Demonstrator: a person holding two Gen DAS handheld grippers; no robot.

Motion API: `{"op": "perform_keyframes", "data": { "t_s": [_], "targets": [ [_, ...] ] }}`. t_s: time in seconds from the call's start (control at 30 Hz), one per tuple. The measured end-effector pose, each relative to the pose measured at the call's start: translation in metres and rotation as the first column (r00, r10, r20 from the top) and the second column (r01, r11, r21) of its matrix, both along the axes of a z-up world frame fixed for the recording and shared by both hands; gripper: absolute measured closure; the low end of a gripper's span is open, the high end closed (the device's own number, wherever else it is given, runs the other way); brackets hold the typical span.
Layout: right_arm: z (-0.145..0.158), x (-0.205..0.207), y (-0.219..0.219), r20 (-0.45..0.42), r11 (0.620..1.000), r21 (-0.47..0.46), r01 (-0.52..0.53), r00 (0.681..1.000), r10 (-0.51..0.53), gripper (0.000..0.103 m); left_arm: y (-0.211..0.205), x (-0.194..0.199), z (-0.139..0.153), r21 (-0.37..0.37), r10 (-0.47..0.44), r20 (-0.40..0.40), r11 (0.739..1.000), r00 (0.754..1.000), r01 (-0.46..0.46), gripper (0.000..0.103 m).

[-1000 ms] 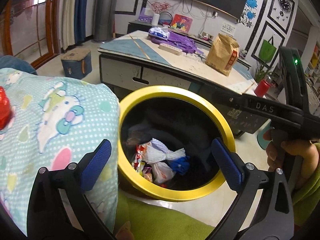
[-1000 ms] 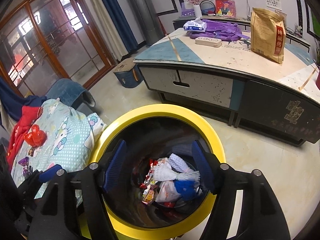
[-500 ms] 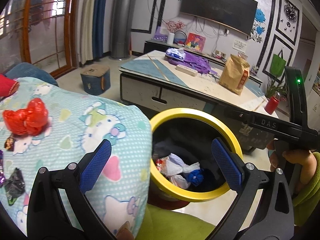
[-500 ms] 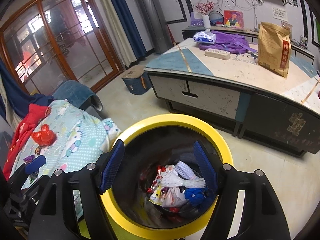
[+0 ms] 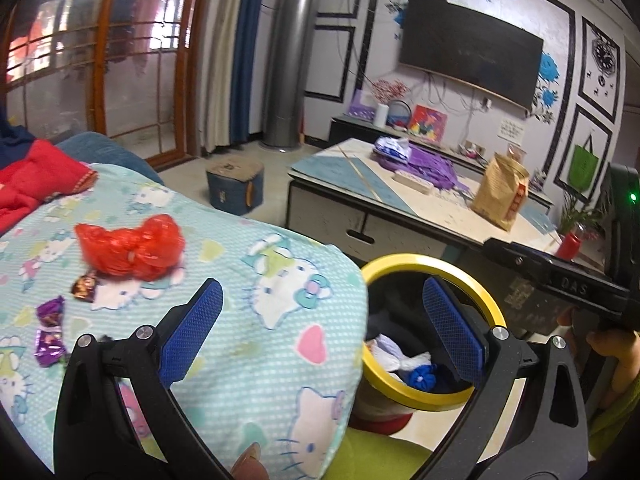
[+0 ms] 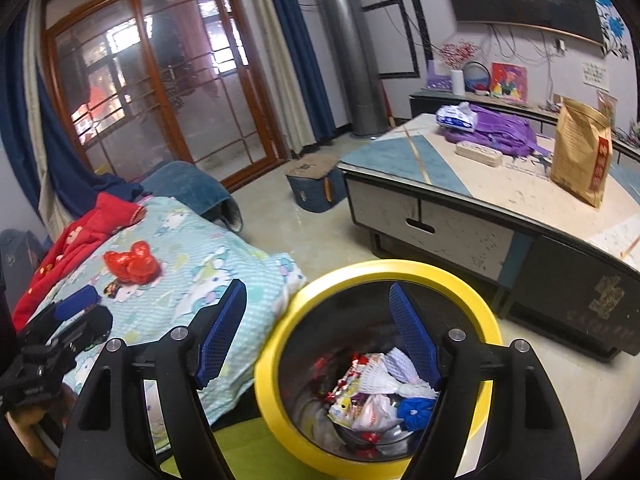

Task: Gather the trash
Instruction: 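Move both tools back from the bin toward the red bag and wrappers on the bed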

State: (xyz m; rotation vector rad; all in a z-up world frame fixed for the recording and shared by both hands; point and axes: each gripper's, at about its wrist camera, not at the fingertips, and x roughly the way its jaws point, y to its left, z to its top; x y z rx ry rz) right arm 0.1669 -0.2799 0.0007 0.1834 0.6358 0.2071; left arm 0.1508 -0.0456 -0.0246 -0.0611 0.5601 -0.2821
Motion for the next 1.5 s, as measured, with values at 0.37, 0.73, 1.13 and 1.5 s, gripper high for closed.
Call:
{"op": "perform_keyframes", "data": {
  "t_s": [0.37, 0.73, 1.13, 1.5],
  "targets": [
    [0.005, -0.008, 0.035, 0.013, 0.997, -0.020, -0.070, 0.997, 0.070, 0.029, 0.039, -0.006, 0.012, -0.005, 0.107, 0.044, 0.994, 0.993, -0.107, 0.011],
    [0.012, -0.014, 0.069, 0.025, 0.988, -0.037, -0.147, 0.989, 0.148, 0.028, 0.085, -0.012, 0.021, -0.013, 0.226, 0.077, 0.974, 0.971, -0.225, 0.011],
    [0.016, -0.012, 0.117, 0.019, 0.966, -0.048, -0.256, 0.966, 0.257, 0.027, 0.134, -0.017, 0.022, -0.041, 0.333, 0.079, 0.943, 0.940, -0.331, 0.011],
    [0.017, 0.008, 0.167, 0.012, 0.944, -0.033, -0.328, 0.944, 0.329, 0.027, 0.173, -0.018, 0.017, -0.063, 0.413, 0.052, 0.910, 0.909, -0.410, 0.011]
  ]
}}
